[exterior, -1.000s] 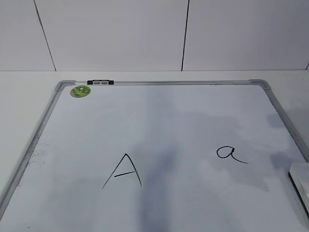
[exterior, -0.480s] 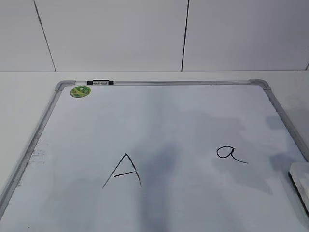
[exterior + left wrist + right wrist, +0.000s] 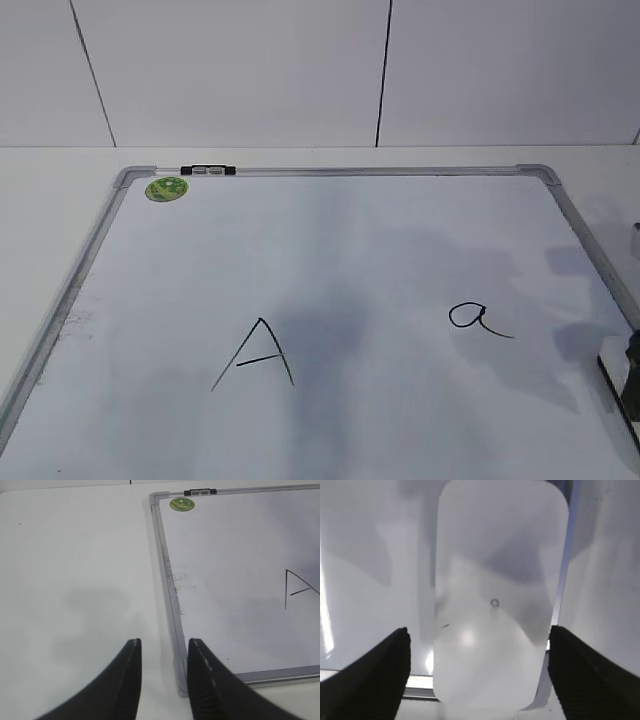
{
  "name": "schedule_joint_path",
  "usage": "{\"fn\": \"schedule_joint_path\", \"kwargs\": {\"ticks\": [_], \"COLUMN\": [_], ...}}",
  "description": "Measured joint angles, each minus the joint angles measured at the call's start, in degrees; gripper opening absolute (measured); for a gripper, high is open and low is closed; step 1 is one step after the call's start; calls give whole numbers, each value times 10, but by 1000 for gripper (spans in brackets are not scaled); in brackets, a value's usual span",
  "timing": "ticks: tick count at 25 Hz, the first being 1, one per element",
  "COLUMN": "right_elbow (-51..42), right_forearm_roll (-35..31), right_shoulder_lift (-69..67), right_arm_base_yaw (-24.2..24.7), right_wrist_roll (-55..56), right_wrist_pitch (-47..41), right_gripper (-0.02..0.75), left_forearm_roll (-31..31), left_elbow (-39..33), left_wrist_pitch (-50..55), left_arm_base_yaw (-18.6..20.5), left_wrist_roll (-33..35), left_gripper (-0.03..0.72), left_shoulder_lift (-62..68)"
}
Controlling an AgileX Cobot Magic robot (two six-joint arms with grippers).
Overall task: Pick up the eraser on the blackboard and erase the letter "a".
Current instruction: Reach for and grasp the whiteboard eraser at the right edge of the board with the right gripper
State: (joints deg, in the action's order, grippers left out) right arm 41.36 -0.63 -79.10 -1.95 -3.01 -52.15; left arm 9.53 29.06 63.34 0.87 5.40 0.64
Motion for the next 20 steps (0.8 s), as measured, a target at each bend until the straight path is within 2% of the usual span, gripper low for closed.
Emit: {"fn": "schedule_joint_path", "kwargs": {"ticks": [20], "right_elbow": [1], "right_forearm_roll": [33], "right_shoulder_lift": [-43], "right_arm_base_yaw": [0], "right_wrist_roll": [33], "right_wrist_pitch": [35], "right_gripper": [671], "left_forearm_roll": [0], "left_elbow": [0], "left_wrist_pitch": [0], "left_arm_base_yaw": [0], "left_wrist_roll": [0], "left_gripper": [235], "left_shoulder_lift": [0]}}
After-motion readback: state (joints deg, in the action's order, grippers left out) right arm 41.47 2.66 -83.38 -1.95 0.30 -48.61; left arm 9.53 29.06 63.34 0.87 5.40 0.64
